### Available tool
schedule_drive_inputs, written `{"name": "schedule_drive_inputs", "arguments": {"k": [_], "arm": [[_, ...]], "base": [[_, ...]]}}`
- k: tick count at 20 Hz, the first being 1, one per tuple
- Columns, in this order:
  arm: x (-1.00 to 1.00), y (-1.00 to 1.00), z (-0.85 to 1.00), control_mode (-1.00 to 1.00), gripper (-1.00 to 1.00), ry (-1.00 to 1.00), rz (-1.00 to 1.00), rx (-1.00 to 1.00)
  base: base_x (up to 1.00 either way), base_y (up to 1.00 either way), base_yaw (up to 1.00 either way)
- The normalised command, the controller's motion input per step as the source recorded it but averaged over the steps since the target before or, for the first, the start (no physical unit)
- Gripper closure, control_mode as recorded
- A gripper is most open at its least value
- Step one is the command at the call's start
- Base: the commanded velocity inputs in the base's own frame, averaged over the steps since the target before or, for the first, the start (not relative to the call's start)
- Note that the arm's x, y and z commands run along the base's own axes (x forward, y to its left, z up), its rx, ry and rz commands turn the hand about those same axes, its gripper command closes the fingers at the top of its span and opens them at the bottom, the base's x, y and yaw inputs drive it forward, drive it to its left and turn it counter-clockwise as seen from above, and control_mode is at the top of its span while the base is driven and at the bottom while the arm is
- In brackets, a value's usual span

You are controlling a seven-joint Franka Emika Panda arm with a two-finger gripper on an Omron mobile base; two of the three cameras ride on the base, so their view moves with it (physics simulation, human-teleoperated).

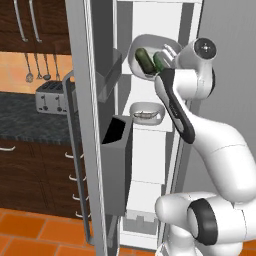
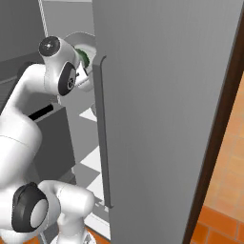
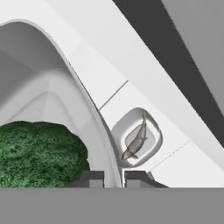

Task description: Take the meat container that has the fish and place it on the second highest rack of the freezer. Then take the vegetable container that has the broccoli and cucumber and place it on the highest rack of the freezer.

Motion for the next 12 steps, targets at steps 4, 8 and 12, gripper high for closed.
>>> {"name": "schedule_drive_inputs", "arguments": {"k": [4,8,12], "arm": [[0.44,0.00,0.03,-1.00,1.00,0.00,-0.04,0.00],[0.33,-0.03,0.10,-1.00,1.00,0.00,0.00,0.01],[0.40,0.00,0.03,-1.00,1.00,0.00,-0.05,0.00]], "base": [[0.00,0.00,0.00],[0.00,0.00,0.00],[0.00,0.00,0.00]]}}
